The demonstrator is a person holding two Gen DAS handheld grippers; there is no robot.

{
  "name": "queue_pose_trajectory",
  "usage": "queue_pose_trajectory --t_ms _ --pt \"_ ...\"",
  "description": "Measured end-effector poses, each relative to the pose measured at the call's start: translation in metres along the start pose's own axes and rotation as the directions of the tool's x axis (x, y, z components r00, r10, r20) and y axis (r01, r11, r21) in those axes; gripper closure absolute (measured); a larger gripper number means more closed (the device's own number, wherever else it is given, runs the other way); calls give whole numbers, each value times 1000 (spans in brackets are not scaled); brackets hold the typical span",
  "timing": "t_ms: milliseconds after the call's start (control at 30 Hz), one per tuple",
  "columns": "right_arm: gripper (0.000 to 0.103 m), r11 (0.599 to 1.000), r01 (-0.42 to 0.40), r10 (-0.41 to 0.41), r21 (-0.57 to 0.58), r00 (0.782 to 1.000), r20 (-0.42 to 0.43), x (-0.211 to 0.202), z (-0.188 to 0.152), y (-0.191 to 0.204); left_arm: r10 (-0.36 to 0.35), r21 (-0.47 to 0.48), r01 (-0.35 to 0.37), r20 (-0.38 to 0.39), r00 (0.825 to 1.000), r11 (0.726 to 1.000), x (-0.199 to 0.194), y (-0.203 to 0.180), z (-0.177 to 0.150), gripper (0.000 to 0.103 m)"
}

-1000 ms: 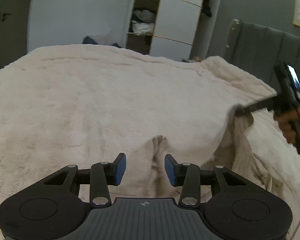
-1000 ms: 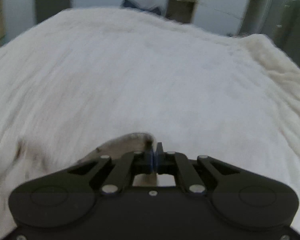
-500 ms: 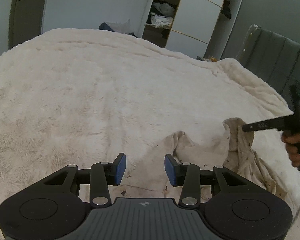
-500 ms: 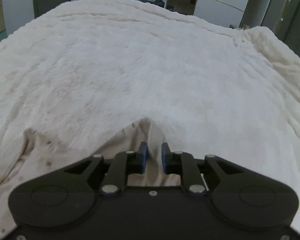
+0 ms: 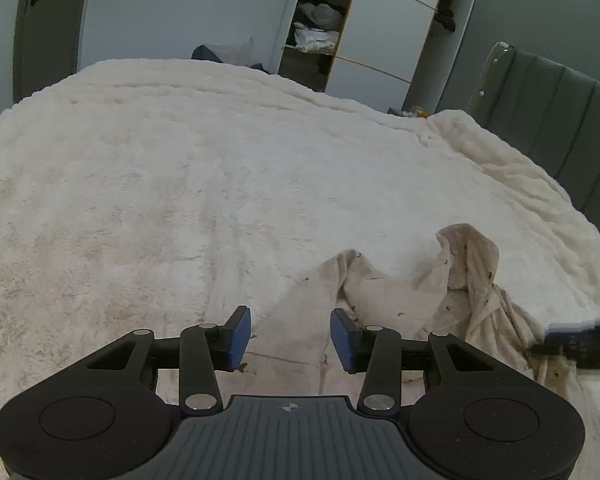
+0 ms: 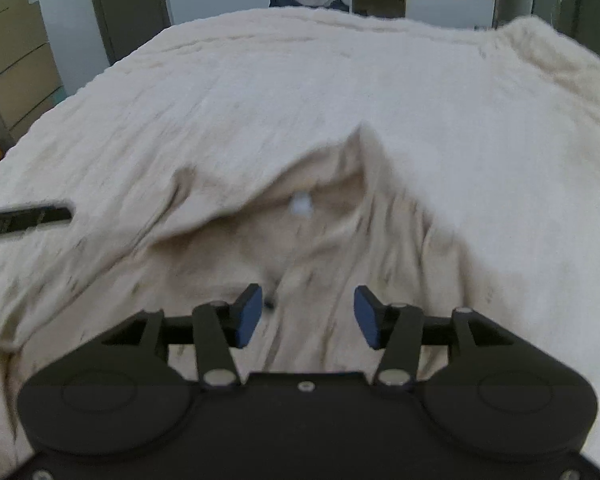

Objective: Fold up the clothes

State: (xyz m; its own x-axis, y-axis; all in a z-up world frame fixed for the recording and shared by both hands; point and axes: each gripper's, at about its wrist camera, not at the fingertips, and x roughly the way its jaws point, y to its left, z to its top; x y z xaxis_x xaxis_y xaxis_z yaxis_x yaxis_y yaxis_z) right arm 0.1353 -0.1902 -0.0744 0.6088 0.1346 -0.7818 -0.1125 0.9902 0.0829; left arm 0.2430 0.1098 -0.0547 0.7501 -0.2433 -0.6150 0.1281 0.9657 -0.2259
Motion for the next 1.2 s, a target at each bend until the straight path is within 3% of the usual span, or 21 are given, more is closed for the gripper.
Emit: queue_pose_trajectory --t_ms 233,333,400,467,600,733,867,1067,1200 --pt "52 997 27 -30 -67 998 -51 -9 -61 -15 -2 69 4 -39 999 998 5 -12 -6 63" --pt "48 999 22 -23 -23 999 -42 -8 -63 -35 -6 140 14 -59 998 990 9 -28 -10 63" --pt "48 1000 17 -18 -4 999 -34 -7 -62 -45 -61 204 74 -68 996 976 11 -48 -14 63" --pt "48 1000 14 -14 5 1000 -23 -7 -61 -51 -72 267 90 -78 994 959 16 -64 -19 63" --pt "48 1000 7 -7 23 1000 -3 -5 -58 -64 -41 354 72 -95 995 932 32 -87 -33 63" --pt "49 999 0 -1 40 1000 18 -4 -56 -77 -40 378 73 -95 995 923 44 -105 -41 63" --pt "48 999 -5 3 53 999 32 -4 -54 -86 44 425 -26 -33 998 905 52 -129 -43 63" --pt "48 999 -4 3 53 1000 19 -7 -52 -89 157 452 -143 5 988 881 70 -148 -42 63" --pt "48 996 -18 16 86 1000 19 -9 -47 -93 186 471 -170 14 983 866 77 -156 -32 63"
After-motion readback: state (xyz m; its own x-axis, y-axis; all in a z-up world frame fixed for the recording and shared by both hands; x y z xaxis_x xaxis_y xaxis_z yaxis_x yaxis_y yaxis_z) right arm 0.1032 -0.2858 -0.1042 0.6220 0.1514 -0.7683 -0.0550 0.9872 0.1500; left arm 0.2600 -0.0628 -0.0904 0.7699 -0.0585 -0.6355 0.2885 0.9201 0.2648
